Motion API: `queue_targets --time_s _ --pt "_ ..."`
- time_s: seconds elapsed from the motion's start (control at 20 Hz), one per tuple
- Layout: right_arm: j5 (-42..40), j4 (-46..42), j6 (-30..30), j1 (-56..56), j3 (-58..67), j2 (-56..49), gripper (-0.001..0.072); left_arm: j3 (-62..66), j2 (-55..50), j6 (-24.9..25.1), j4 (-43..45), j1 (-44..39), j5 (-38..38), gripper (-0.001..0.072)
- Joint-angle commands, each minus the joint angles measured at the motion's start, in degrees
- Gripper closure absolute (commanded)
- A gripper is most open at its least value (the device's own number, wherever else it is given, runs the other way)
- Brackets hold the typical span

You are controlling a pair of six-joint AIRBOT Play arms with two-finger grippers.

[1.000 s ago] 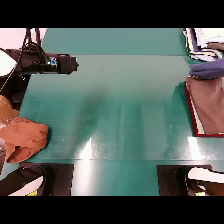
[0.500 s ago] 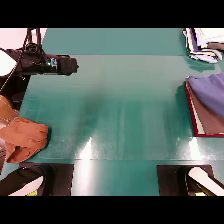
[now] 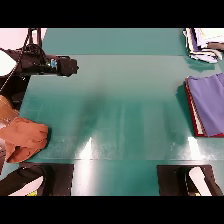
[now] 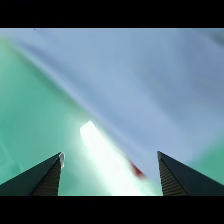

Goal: Fold the shirts.

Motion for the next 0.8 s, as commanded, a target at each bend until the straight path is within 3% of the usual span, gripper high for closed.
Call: queue_targets --time_s 0.0,0.15,0.2,0.3,0.4,0.75 --pt "-2.6 6.5 0.2 9.7 6.1 2.0 0.0065 0.0 0.1 -0.1 0.0 0.0 0.2 0.0684" --pt "-2.2 6.4 0.2 23.2 9.0 -0.5 0.0069 0.0 0.1 -0.1 0.0 0.0 0.2 0.0684" --pt "-2.3 6.3 0.2 27.7 9.7 -1.9 0.0114 0.0 0.1 -0.1 0.0 0.0 0.2 0.0684" --pt "-2.4 6.1 0.2 36.3 11.2 -5.0 0.0384 0.0 0.1 -0.1 0.0 0.0 0.2 0.0684" --pt "-2.5 5.9 0.1 43.8 13.4 -8.4 0.0698 0.0 0.1 -0.1 0.0 0.0 0.2 0.0684" --pt "-4.5 6.0 0.2 53.8 19.2 -15.7 0.0694 0.0 0.1 -0.1 0.0 0.0 0.2 0.0684"
